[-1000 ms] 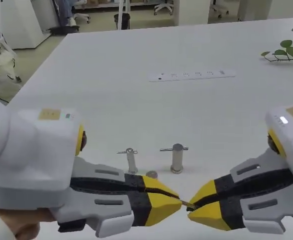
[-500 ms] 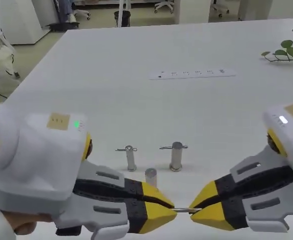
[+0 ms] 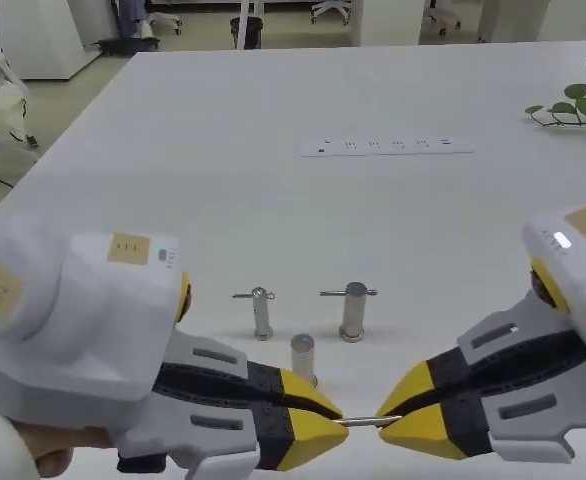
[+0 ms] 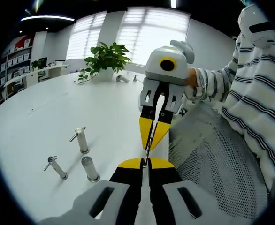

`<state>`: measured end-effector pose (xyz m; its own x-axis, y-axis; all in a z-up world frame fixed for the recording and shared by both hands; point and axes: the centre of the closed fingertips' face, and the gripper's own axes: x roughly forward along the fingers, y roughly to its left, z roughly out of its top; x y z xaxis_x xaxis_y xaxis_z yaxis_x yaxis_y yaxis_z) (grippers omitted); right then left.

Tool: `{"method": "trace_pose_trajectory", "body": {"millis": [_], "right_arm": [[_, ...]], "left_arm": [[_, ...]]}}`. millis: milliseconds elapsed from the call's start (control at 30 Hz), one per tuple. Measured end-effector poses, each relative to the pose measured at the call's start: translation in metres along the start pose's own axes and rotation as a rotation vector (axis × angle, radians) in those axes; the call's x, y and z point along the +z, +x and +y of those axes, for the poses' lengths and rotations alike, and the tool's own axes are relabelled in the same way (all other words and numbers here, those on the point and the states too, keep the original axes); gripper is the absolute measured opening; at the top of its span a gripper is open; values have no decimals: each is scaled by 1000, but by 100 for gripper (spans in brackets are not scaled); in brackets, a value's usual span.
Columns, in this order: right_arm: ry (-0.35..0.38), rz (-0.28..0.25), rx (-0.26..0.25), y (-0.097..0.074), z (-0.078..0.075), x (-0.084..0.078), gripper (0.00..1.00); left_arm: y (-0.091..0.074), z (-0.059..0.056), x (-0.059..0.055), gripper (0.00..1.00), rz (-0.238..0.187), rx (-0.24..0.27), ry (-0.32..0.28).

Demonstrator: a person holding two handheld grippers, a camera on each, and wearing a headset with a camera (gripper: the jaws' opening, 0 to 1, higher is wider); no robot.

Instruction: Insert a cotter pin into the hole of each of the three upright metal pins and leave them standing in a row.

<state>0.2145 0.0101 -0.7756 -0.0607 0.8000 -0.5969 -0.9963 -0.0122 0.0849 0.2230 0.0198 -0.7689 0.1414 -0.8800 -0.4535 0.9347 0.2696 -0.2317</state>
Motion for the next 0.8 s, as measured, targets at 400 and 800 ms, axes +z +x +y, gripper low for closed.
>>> {"method": "trace_pose_trajectory", "body": {"millis": [400, 800], "right_arm": [[33, 9, -62, 0, -22, -3, 4], [103, 53, -143, 2, -52, -11, 3]], "left_arm": [[1, 18, -14, 21, -13, 60, -55], [-3, 60, -46, 36, 23, 203, -80]]}}
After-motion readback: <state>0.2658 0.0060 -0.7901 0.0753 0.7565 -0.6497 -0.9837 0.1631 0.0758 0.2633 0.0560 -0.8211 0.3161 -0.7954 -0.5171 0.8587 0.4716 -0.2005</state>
